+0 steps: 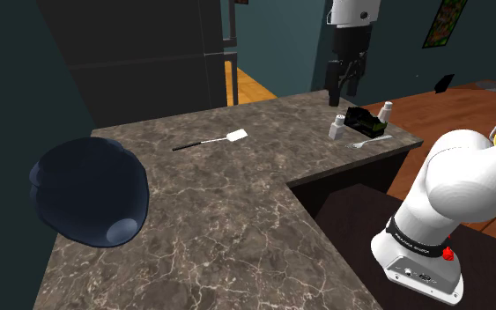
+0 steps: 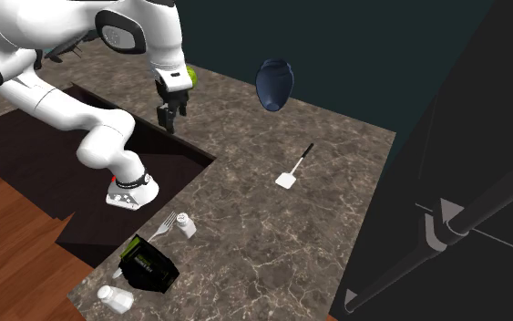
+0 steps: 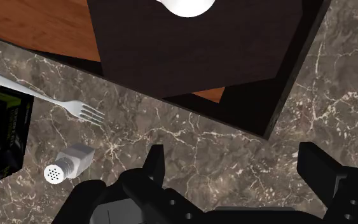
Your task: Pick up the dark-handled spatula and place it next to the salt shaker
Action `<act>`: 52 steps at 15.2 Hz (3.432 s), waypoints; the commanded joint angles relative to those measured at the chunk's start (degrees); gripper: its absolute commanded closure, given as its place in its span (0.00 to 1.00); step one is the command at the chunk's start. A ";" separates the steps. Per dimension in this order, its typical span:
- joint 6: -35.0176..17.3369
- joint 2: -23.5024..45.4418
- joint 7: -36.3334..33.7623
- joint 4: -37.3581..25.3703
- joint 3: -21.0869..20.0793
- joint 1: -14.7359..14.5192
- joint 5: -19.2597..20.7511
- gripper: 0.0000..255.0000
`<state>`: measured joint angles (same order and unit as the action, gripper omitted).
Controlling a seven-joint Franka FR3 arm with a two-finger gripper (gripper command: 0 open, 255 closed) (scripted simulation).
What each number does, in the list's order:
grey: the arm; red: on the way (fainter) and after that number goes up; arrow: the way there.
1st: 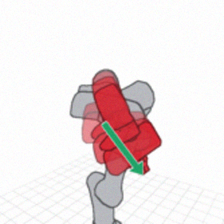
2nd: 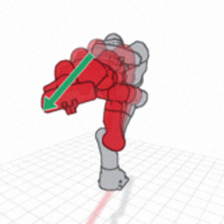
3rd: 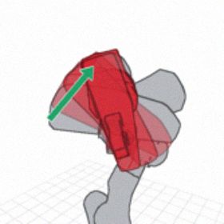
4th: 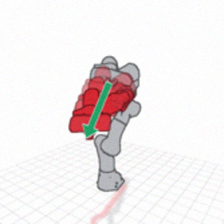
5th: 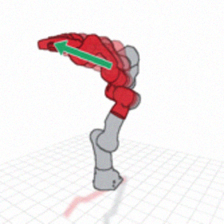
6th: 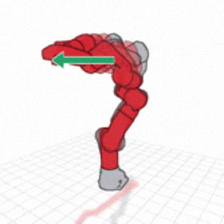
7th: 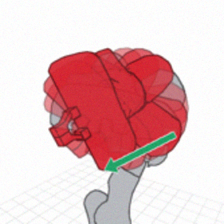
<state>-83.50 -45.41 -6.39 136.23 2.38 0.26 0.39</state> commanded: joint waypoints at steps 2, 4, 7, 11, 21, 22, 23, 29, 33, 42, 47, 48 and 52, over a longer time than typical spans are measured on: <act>-1.84 1.54 1.96 0.05 0.77 -0.39 0.60 0.00; -5.49 4.81 5.79 -0.13 2.27 -1.23 1.64 0.00; -10.75 10.16 11.44 -1.06 4.35 -2.53 2.74 0.00; -17.22 17.89 18.89 -3.46 6.71 -4.33 3.28 0.00; -29.19 38.44 37.45 -14.53 9.94 -8.36 0.22 0.00; -30.00 40.50 39.27 -15.98 9.97 -8.62 -0.34 0.00; -30.75 42.54 41.07 -17.49 9.94 -8.85 -0.92 0.00; -33.79 54.52 51.19 -27.63 8.71 -9.59 -4.35 0.00; -34.59 62.21 57.06 -35.39 7.00 -9.63 -6.06 0.00; -36.09 74.10 64.38 -47.19 3.84 -9.73 -7.41 0.00; -38.81 75.66 64.55 -46.02 3.67 -9.76 -7.67 0.00; -38.81 75.67 64.55 -46.03 3.67 -9.76 -7.67 0.00; -38.81 75.67 64.55 -46.04 3.67 -9.76 -7.67 0.00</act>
<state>-122.29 30.24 58.16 90.20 6.05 -9.50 -7.28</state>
